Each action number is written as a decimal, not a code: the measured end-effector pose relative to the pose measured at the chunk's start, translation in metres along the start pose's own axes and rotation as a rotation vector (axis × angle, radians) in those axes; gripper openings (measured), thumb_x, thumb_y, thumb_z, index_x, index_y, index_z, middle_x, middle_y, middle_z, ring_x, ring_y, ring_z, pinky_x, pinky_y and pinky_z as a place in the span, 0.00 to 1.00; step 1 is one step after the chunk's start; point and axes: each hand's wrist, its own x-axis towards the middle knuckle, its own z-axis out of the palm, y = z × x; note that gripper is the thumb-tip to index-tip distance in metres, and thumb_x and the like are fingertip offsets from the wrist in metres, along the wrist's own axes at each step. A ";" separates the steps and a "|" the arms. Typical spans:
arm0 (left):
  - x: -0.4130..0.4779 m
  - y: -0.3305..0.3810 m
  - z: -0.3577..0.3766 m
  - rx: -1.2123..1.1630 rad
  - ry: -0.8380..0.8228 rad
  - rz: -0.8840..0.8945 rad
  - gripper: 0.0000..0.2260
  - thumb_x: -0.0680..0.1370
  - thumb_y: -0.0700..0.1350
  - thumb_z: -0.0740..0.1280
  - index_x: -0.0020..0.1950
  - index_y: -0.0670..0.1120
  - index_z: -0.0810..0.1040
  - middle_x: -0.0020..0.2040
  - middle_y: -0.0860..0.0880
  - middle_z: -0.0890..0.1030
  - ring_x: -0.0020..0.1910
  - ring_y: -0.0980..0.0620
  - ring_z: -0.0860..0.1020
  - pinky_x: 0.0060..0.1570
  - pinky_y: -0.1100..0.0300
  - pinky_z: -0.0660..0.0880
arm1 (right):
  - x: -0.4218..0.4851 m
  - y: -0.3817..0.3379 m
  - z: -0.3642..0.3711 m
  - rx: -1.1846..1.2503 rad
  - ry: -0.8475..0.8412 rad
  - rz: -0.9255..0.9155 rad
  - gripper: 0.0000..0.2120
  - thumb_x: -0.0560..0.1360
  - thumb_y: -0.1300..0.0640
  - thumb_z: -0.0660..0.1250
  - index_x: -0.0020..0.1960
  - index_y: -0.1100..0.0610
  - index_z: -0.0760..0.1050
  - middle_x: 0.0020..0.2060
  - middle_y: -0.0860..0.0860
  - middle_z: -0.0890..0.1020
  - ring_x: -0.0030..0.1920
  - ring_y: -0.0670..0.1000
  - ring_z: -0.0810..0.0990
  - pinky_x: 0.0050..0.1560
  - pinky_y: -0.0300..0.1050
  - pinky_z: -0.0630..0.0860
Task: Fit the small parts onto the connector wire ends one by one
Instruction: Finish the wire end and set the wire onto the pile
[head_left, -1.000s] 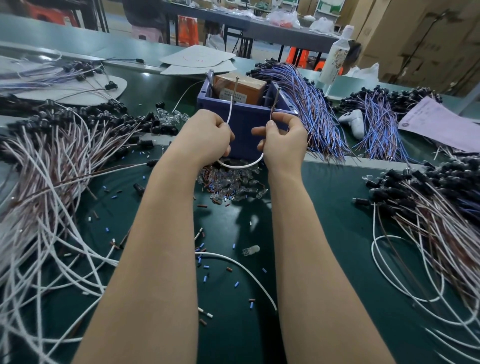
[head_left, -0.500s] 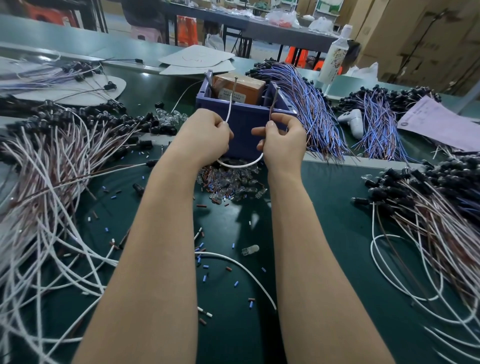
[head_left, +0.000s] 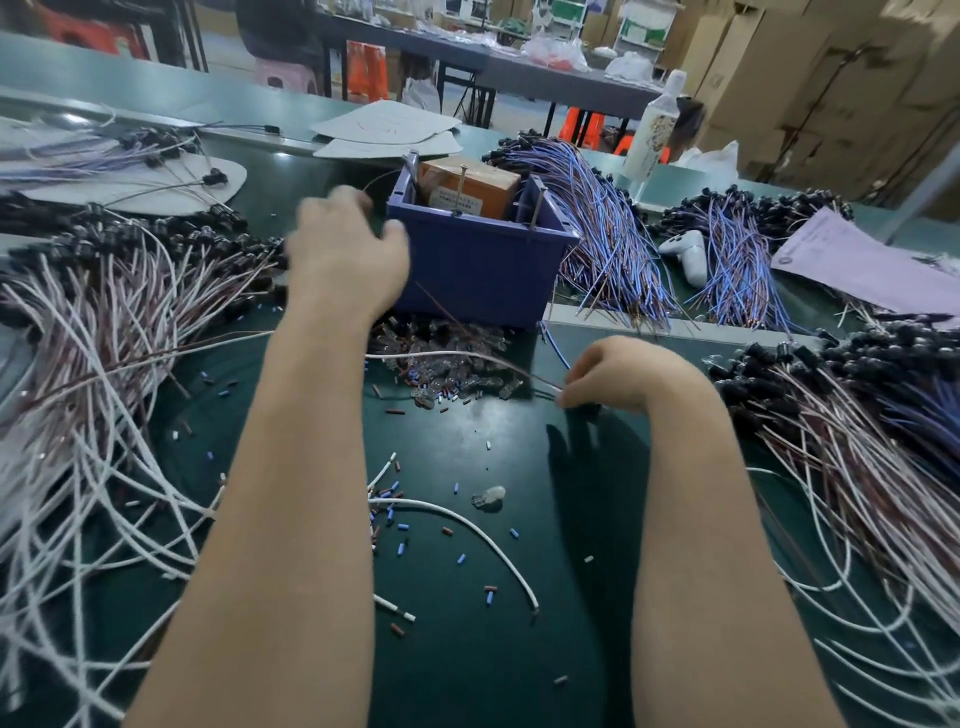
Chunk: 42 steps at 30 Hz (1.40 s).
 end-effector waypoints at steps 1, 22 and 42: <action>-0.005 0.005 0.003 -0.033 -0.049 0.083 0.17 0.80 0.47 0.61 0.66 0.42 0.73 0.64 0.42 0.75 0.63 0.43 0.73 0.65 0.53 0.68 | -0.001 0.000 0.002 -0.030 -0.038 0.004 0.11 0.72 0.54 0.72 0.53 0.55 0.80 0.43 0.51 0.80 0.44 0.52 0.77 0.35 0.39 0.68; -0.022 0.017 0.014 -0.404 -0.439 0.379 0.09 0.77 0.52 0.68 0.47 0.47 0.80 0.30 0.56 0.81 0.28 0.64 0.75 0.34 0.70 0.73 | 0.002 -0.034 0.002 1.358 0.125 -0.560 0.10 0.76 0.59 0.68 0.36 0.59 0.74 0.24 0.49 0.77 0.23 0.44 0.72 0.26 0.32 0.70; -0.016 0.004 0.020 -0.238 -0.510 0.219 0.08 0.77 0.50 0.69 0.40 0.49 0.77 0.29 0.54 0.80 0.31 0.59 0.75 0.36 0.62 0.71 | 0.021 -0.051 0.035 1.487 0.023 -0.427 0.13 0.79 0.61 0.63 0.36 0.59 0.70 0.21 0.47 0.69 0.20 0.43 0.61 0.23 0.33 0.58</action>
